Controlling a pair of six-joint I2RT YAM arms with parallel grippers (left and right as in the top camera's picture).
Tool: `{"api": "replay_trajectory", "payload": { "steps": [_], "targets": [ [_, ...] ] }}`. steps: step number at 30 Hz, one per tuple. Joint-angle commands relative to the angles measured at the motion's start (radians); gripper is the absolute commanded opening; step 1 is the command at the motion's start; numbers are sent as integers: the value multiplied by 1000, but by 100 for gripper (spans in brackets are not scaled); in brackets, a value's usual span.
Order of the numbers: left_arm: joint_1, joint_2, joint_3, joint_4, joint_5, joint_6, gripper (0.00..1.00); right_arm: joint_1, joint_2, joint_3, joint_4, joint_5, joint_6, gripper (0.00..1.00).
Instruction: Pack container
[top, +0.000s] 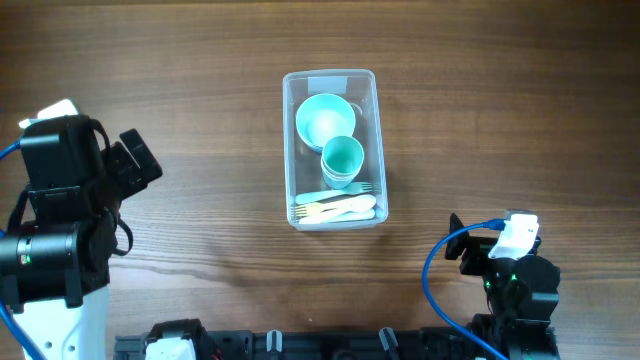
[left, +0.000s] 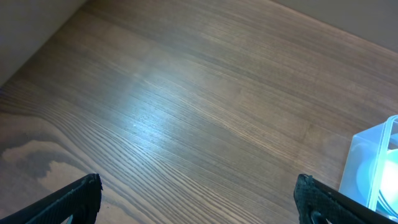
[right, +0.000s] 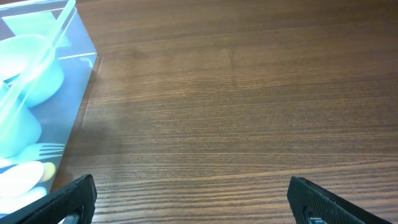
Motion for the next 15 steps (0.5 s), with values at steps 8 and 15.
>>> {"api": "replay_trajectory", "payload": {
  "steps": [8,15],
  "targets": [
    [-5,-36,9,0,8,-17,100,4,-16,-14,2,-8,-10,100],
    [-107,-238,-77,77,2,67,100,4,-16,-14,2,-8,-10,100]
  ]
}}
